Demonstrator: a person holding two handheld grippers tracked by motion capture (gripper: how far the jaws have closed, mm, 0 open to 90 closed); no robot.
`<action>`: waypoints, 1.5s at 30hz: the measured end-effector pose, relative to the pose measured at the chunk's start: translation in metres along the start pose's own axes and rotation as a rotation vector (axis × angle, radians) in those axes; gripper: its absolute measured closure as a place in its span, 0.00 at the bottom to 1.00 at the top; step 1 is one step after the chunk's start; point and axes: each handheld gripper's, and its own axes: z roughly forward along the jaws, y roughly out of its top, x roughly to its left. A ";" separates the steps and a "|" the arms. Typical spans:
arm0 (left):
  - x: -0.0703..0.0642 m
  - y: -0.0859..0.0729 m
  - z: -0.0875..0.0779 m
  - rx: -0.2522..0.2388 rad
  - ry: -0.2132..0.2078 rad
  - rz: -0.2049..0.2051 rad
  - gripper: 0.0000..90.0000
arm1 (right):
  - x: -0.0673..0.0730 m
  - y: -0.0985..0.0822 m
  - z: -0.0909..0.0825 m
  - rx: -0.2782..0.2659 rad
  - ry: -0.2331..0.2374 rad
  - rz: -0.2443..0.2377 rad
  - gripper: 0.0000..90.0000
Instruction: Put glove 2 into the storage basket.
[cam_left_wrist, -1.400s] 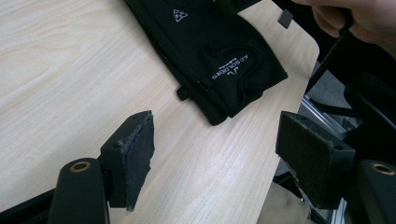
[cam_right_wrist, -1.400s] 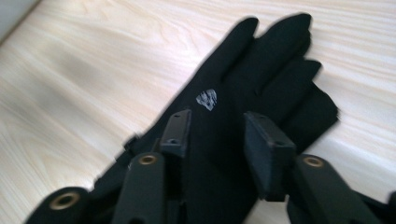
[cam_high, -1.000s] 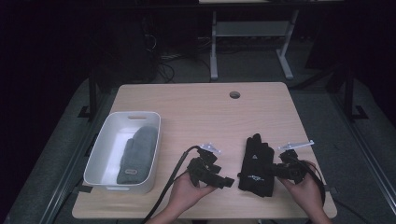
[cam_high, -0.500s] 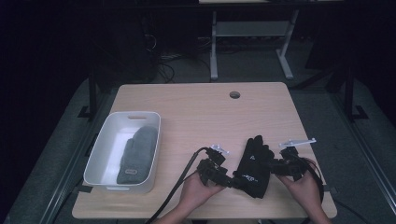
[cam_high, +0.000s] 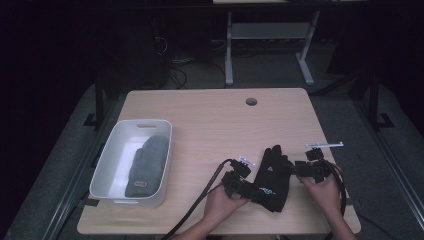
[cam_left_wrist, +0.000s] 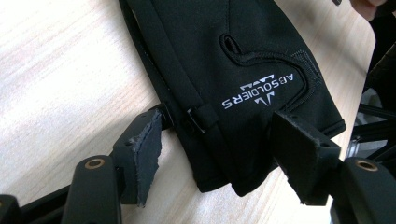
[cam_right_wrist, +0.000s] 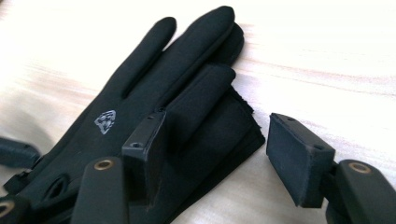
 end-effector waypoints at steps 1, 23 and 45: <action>0.000 0.000 0.000 0.009 0.006 0.017 0.44 | -0.001 0.000 0.001 0.002 -0.004 0.000 0.42; 0.009 0.001 0.001 0.008 -0.037 -0.004 0.87 | -0.004 -0.004 0.005 -0.005 0.109 0.059 0.81; 0.015 -0.012 -0.037 -0.037 -0.066 -0.008 0.89 | 0.021 0.011 -0.012 -0.023 0.225 0.060 0.82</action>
